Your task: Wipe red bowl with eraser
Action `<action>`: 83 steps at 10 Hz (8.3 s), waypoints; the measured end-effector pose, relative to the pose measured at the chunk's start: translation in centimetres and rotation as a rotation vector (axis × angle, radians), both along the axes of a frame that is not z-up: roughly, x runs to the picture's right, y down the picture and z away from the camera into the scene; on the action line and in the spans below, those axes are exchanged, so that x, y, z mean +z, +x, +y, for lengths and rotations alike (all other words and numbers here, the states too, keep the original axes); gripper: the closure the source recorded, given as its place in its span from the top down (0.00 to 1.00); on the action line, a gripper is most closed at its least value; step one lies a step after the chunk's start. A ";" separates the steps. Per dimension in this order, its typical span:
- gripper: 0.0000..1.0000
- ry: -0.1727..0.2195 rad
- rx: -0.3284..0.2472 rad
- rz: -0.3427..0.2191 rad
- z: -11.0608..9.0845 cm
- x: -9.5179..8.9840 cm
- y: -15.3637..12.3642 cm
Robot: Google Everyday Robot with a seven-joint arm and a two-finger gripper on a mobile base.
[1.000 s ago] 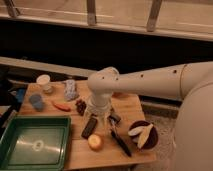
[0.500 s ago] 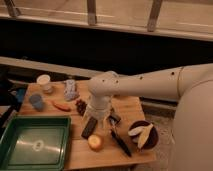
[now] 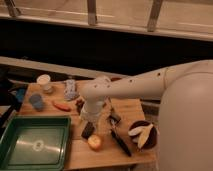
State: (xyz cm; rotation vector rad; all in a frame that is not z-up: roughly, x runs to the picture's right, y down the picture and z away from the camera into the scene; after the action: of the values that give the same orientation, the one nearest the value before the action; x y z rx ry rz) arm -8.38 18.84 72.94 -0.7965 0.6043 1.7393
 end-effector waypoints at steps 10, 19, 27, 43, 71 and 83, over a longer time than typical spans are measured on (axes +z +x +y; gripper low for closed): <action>0.65 -0.036 -0.120 0.019 0.5 3.2 -0.8; 0.65 -0.070 -0.104 -0.022 2.1 5.7 -0.9; 0.64 -0.112 -0.040 -0.036 3.5 7.0 0.0; 0.45 -0.002 -0.026 -0.045 -0.5 2.1 -1.0; 0.01 -0.105 0.023 -0.045 4.0 7.0 -2.3; 0.00 0.161 0.031 0.081 -12.9 4.8 4.4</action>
State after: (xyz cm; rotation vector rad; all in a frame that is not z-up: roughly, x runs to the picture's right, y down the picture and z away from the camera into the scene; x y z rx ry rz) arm -3.99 5.99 77.79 -0.6284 0.5006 1.8300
